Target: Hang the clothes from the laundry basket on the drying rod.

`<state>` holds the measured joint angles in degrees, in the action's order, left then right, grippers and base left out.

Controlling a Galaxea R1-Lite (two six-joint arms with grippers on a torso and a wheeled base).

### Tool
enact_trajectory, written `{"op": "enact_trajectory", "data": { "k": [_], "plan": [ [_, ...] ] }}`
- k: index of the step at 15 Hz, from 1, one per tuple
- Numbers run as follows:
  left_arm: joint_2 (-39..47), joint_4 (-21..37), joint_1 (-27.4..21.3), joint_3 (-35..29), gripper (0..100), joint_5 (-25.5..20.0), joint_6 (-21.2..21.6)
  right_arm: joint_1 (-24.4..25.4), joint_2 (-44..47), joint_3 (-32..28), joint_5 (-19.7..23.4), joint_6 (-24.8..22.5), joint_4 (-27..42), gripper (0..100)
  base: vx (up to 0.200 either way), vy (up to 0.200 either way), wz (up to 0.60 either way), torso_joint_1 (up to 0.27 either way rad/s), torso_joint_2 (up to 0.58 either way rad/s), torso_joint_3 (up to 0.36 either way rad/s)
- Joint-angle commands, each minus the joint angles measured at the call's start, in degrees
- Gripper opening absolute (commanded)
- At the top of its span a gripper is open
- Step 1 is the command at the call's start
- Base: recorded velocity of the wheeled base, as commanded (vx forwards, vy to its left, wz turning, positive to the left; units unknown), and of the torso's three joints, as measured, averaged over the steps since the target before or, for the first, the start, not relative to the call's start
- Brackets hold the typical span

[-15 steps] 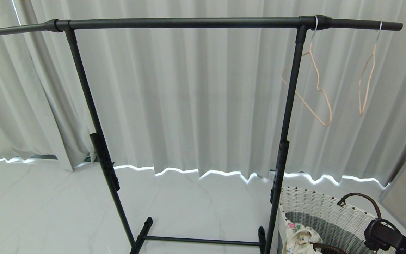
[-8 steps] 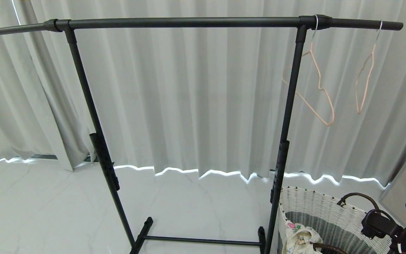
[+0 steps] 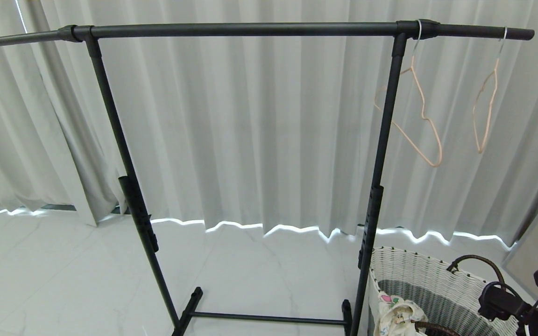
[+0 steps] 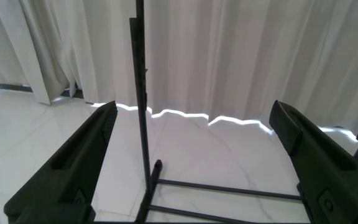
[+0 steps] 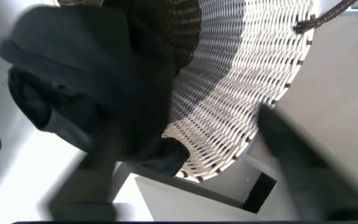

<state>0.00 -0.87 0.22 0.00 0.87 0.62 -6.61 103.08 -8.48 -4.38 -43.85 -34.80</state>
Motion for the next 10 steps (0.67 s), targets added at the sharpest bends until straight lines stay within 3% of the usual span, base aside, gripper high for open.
{"op": "enact_trajectory", "data": {
  "k": [1, 7, 10],
  "plan": [
    [0.0, -0.01, 0.04, 0.0, 100, 0.01, -0.01, 0.02, -0.25, 0.14, -0.02, -0.01, 0.0, 0, 0.0, 0.0, 0.0, 0.0, 0.0, 0.0],
    [0.0, -0.01, 0.04, 0.0, 100, 0.01, -0.01, 0.02, -9.83, 6.02, 0.07, 0.34, -0.09, 0, 0.0, 0.0, 0.0, 0.0, 0.0, 0.0],
    [0.0, -0.01, 0.04, 0.0, 100, 0.01, -0.01, 0.02, -22.05, 8.48, -0.11, 0.26, 1.67, 0, 0.0, 0.0, 0.0, 0.0, 0.0, 0.0]
  ]
}}
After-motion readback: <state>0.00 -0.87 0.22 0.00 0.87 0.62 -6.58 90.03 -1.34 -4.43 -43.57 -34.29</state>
